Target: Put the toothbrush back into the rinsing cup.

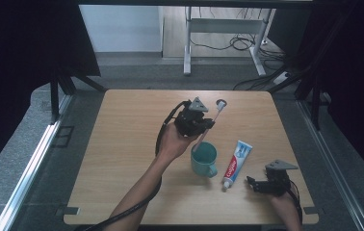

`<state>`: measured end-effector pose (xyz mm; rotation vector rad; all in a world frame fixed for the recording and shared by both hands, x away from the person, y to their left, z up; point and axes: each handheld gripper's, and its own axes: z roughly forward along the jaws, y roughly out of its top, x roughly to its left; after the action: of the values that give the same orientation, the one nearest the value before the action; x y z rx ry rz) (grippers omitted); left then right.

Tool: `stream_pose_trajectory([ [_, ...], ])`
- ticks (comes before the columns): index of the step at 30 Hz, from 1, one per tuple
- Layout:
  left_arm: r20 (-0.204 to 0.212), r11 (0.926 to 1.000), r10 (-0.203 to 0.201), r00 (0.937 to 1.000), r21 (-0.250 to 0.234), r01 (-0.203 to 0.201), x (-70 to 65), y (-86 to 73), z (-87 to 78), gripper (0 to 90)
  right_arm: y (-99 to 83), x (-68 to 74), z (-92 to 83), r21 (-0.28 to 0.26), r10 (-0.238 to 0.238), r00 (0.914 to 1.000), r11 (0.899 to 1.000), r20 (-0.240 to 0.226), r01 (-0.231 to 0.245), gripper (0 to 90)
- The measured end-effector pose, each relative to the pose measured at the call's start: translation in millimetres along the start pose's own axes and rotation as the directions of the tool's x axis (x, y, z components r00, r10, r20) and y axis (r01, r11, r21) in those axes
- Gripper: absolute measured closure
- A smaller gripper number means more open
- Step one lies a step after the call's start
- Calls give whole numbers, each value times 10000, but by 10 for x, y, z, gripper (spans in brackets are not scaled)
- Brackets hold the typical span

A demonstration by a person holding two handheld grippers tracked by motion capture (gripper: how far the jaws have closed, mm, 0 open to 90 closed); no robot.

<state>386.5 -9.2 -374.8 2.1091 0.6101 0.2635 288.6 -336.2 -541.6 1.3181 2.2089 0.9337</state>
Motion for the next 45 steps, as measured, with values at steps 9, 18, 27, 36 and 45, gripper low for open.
stream_pose_trajectory([
  [9, -144, 9998, 85, 9999, -162, -87, -57, 34, 89, 858, 0, -1, 0, -3, -11, 10000, 10000, -11, 11, 82],
  [18, -184, 9999, 79, 9998, -142, -82, -77, -67, 225, 856, 2, 1, 0, -12, 7, 10000, 10000, -53, -8, 83],
  [27, -269, 9998, 182, 9995, -91, -184, -107, -204, 300, 856, 4, 1, 2, -10, -9, 10000, 10000, -71, 9, 84],
  [36, -287, 9993, 352, 9990, -89, -354, -162, -327, 345, 855, 5, 0, 3, -9, -23, 10000, 10000, -73, 23, 86],
  [45, -233, 9994, 286, 9993, -181, -291, -201, -411, 341, 853, 4, 1, 3, -18, -23, 10000, 10000, -97, 23, 88],
])
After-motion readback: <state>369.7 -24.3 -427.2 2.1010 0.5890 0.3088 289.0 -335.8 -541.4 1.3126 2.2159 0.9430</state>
